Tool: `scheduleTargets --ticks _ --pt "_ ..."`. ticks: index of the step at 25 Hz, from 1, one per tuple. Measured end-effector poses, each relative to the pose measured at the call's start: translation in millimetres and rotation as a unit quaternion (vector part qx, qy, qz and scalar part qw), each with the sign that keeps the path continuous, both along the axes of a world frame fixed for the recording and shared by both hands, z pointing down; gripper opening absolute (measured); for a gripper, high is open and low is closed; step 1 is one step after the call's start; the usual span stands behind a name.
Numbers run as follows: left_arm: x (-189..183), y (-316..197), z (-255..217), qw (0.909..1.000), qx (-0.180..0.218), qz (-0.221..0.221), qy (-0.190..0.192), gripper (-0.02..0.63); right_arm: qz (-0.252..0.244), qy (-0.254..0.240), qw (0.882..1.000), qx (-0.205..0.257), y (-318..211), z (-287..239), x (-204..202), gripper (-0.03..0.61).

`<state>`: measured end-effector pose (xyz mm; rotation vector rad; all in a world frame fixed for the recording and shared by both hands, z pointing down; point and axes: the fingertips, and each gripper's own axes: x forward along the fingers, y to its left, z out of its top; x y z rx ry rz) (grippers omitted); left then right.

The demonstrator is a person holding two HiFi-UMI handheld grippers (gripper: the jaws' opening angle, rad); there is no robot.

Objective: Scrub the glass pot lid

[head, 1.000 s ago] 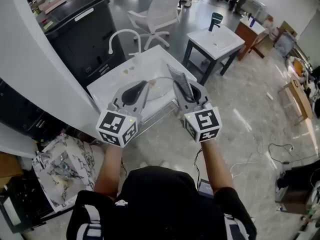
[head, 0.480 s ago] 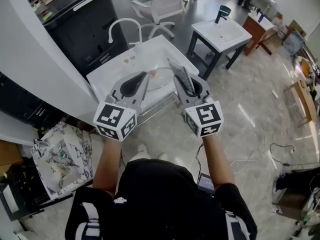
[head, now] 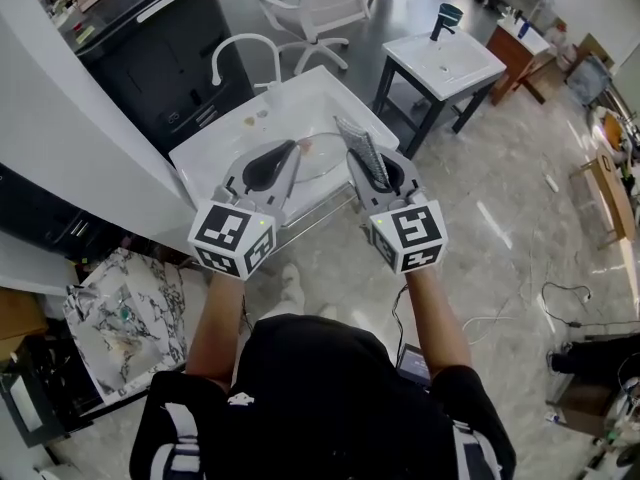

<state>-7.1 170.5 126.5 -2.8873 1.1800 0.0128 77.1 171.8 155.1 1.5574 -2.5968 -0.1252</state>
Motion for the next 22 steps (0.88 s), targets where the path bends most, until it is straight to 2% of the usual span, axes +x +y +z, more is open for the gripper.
scheduleTargets --ticks 8,22 --pt "-10.5 -44.3 -0.8 1.0000 -0.001 0.006 0.007 0.014 0.003 0.006 1.000 -0.002 -40.5 0.8 -12.1 0.069" --pt "-33.2 -152.8 0.1 0.9996 -0.010 0.021 0.014 0.014 0.017 0.018 1.000 -0.007 -149.0 0.4 -34.5 0.069"
